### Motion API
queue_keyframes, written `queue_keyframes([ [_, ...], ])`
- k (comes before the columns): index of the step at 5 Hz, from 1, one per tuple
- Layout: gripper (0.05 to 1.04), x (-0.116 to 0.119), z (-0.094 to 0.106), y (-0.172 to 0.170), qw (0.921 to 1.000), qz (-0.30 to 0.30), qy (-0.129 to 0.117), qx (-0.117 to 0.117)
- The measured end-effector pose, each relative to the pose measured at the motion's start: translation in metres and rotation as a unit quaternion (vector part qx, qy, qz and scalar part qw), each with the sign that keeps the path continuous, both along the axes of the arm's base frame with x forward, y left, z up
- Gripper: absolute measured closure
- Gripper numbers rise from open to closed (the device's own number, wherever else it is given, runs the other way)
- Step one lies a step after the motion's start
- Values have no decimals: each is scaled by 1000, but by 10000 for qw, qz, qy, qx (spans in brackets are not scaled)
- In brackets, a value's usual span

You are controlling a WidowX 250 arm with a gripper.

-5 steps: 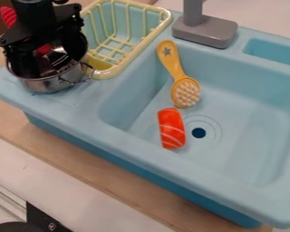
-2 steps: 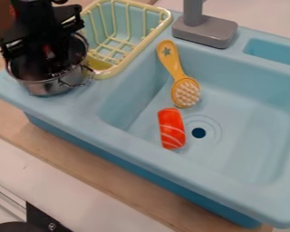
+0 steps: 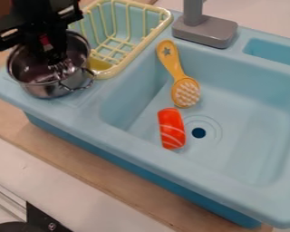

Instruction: Move the fork to the right top of sink

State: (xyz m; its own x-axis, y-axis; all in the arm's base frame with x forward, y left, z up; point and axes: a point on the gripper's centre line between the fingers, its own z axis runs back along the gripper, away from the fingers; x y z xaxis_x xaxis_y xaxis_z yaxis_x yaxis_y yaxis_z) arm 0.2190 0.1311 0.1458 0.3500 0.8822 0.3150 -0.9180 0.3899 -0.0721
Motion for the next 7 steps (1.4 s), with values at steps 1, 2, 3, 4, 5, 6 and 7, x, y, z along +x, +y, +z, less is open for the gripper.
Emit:
queue_keyframes([
  [1,782,5,10,0,9999,-62,-24,102],
  [2,782,8,18,0,9995,-186,4,257],
  [3,782,10,35,-10,9982,-469,-59,364],
  [4,782,17,46,-24,9960,-837,-74,301],
  [5,782,25,55,-42,9929,-1165,-132,196],
  [6,782,31,55,-58,9886,-1484,-256,-9],
  [7,782,38,51,-79,9794,-1996,-290,61],
])
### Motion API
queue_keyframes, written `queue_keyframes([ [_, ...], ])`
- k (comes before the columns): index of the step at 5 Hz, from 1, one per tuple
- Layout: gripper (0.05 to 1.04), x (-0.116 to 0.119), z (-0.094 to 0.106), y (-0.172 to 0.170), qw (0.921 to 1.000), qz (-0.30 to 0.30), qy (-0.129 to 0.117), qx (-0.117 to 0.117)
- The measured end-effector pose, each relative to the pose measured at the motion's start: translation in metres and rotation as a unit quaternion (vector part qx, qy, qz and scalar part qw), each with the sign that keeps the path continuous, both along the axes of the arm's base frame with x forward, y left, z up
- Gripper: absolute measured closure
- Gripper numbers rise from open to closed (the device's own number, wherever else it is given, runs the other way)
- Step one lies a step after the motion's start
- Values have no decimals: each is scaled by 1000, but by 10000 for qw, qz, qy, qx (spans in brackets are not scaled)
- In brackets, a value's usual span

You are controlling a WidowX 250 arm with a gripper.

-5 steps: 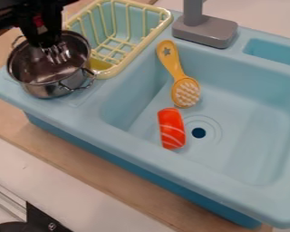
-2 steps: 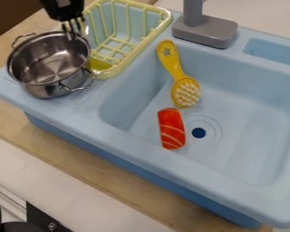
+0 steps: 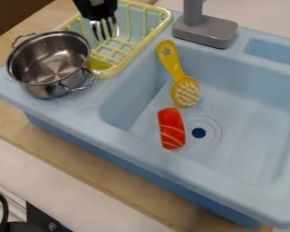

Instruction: Move the fork to the right top of sink

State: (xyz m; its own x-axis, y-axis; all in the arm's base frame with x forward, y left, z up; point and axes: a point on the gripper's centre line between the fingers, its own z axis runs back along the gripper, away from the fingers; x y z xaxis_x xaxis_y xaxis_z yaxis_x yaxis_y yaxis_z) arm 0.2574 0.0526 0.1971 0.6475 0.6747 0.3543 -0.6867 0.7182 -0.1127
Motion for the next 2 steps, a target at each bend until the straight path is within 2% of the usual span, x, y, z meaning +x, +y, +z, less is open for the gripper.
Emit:
queue_keyframes([
  [1,782,9,-1,-25,9988,-481,-111,58],
  [2,782,17,-18,-52,9948,-1009,150,-15],
])
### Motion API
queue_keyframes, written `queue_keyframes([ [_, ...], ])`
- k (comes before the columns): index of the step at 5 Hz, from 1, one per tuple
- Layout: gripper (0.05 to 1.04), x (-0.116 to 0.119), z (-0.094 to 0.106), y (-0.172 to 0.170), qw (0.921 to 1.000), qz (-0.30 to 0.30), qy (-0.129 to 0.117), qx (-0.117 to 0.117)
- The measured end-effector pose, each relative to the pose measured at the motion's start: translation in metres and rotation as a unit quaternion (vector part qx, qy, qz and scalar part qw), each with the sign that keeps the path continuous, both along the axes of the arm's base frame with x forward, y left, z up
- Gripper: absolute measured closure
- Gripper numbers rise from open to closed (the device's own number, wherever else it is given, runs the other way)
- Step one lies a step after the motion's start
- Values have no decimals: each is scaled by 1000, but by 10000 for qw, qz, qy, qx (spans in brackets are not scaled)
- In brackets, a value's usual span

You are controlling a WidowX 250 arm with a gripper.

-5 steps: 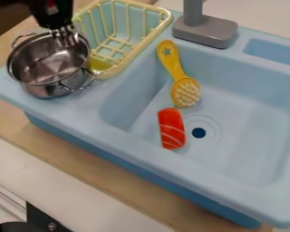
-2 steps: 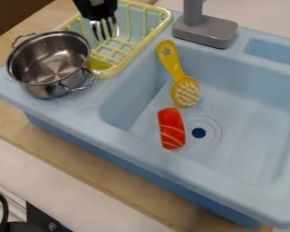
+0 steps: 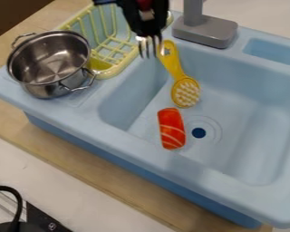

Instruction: Move the fork to the right top of sink

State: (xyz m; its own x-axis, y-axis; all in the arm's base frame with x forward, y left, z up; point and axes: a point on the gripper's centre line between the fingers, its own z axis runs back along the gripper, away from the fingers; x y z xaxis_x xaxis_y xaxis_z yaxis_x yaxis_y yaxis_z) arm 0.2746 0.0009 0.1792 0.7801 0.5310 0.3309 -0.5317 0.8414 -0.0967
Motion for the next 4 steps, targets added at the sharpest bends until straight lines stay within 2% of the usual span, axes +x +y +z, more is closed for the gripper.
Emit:
queue_keyframes([
  [2,782,10,-31,-44,9950,-784,552,-294],
  [3,782,16,-38,-59,9903,-1157,610,-477],
  [4,782,28,-49,-78,9836,-1545,767,-525],
])
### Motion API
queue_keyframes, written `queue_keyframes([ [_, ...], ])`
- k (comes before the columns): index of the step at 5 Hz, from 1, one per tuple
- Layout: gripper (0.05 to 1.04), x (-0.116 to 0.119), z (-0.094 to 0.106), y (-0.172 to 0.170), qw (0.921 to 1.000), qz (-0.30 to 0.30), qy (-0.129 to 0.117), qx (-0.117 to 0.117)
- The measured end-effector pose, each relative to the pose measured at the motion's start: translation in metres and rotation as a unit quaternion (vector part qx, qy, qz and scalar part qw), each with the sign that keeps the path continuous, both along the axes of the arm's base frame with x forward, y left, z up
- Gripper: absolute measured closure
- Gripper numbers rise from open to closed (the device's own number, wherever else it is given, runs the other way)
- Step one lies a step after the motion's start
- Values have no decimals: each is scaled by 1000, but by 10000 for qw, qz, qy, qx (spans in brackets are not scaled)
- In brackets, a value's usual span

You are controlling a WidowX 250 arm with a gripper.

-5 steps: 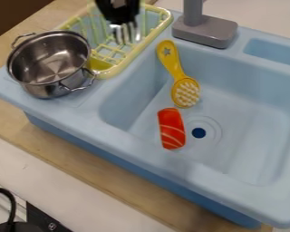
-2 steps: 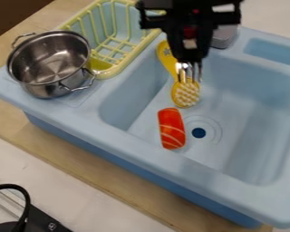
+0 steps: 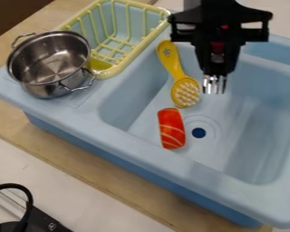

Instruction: Move the fork to the right top of sink

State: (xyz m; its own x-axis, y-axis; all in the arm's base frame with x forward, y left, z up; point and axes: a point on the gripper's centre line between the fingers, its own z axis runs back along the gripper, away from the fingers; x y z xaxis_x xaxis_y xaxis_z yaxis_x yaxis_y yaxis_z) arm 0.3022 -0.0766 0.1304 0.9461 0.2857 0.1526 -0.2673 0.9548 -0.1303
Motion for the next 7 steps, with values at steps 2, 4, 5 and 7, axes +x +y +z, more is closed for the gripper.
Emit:
queue_keyframes([
  [2,782,30,-8,-16,9997,-238,92,-67],
  [4,782,56,-7,-21,9998,-156,-35,-116],
  [5,782,61,-6,-21,9999,46,43,-96],
  [7,782,72,-12,-19,9999,141,76,10],
])
